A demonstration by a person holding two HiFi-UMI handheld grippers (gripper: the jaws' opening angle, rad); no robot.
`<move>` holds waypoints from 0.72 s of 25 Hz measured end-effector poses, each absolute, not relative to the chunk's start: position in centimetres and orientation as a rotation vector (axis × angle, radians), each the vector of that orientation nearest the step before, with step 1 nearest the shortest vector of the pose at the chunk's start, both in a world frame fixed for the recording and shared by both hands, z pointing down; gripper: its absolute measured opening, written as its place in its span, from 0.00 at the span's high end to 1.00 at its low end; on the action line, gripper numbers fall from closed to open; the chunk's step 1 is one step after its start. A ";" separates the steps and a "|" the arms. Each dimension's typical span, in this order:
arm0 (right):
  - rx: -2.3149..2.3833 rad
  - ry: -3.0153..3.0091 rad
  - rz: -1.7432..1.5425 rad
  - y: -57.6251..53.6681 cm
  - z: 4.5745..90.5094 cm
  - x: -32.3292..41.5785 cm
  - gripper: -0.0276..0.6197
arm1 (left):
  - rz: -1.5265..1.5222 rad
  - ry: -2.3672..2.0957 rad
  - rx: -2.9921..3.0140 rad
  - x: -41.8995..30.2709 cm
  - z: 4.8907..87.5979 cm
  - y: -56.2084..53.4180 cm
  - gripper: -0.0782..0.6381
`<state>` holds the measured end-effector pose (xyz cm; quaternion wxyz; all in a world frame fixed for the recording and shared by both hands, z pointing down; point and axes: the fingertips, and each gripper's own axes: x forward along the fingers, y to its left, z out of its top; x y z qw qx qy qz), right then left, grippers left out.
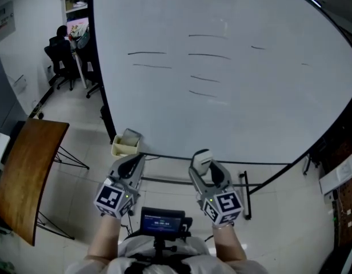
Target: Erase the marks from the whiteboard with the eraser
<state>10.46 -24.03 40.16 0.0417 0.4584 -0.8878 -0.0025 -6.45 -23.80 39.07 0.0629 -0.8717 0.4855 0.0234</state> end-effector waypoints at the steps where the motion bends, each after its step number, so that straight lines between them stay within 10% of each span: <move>1: 1.407 -2.717 -0.019 -24.5 39.9 10.1 0.54 | 0.075 1.458 -2.627 -6.7 38.9 -24.3 0.88; 18: 1.606 -2.600 -0.308 -33.8 32.7 5.3 0.54 | 0.147 1.370 -2.648 -10.5 37.0 -31.1 0.88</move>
